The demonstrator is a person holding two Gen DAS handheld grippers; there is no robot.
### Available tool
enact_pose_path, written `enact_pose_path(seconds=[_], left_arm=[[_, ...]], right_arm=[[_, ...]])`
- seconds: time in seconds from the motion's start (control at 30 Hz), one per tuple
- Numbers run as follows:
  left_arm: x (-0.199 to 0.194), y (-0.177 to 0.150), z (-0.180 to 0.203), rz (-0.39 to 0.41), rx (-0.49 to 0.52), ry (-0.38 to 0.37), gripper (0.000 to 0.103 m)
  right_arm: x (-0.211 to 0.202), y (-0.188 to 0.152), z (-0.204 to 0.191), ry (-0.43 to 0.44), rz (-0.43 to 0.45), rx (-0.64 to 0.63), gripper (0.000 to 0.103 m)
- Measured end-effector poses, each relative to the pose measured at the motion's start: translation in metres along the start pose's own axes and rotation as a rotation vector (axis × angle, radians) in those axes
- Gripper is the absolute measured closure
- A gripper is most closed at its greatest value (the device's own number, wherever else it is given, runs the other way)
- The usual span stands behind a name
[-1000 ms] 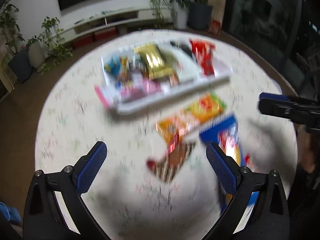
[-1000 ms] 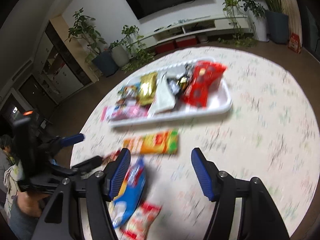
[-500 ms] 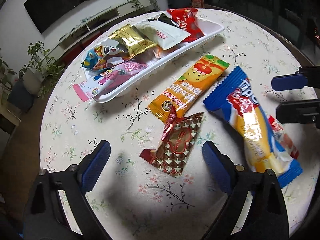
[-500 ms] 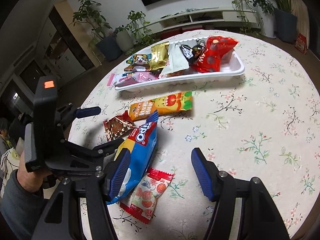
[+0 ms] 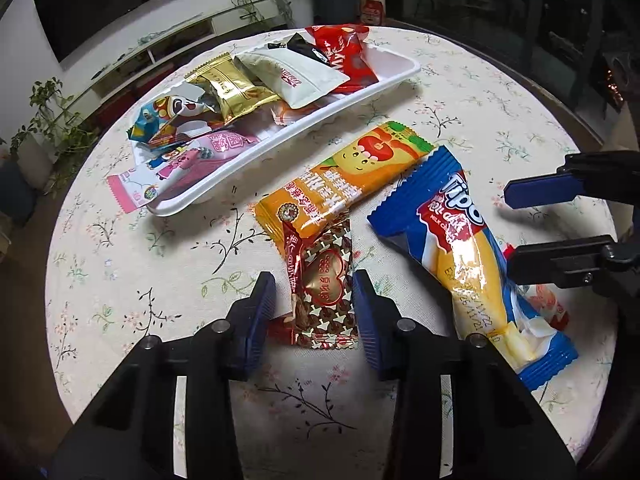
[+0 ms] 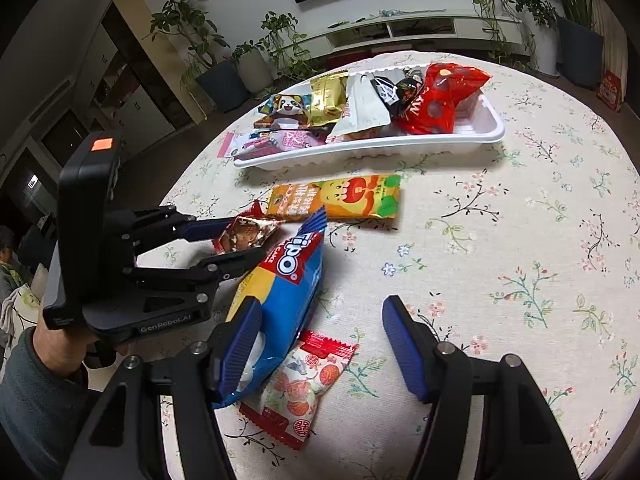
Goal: Organize snacks
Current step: 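Move both tools back over the remaining snacks, then grasp the brown chocolate triangle with the left tool while the right tool grasps the blue Tipo pack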
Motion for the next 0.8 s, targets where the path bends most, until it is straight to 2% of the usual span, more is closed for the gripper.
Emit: enact_pose_path(seconds=[0.23,0.4,0.6,0.8], left_arm=[[-0.004,-0.015,0.004,-0.011,-0.074,-0.046,0.073],[-0.013,-0.027,0.002,-0.004,-0.177,-0.08,0.074],[-0.024,-0.037,-0.004,0.022,-0.283,-0.11,0.075],[-0.022,-0.047,-0.014,0.003,-0.325,-0.106,0.075]], right_arm=[[0.002,0.003,0.004,-0.013,0.005,0.008,0.037],[-0.001,0.005,0.005,-0.002,0.013,0.019,0.037],[-0.005,0.007,-0.014,0.011,0.024,-0.025,0.037],[0.002,0.011,-0.029,-0.017,-0.016,-0.041,0.037]])
Point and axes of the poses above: each gripper's, at about its wrist camera, not at the fingertips, and x roughly the way its jaws point, z to its right, y to its top, the point moved 10 cm from there along x, roughly the way its jaws point, and after that the axes turned 10 degrees about -z, right-handed, at the moved point
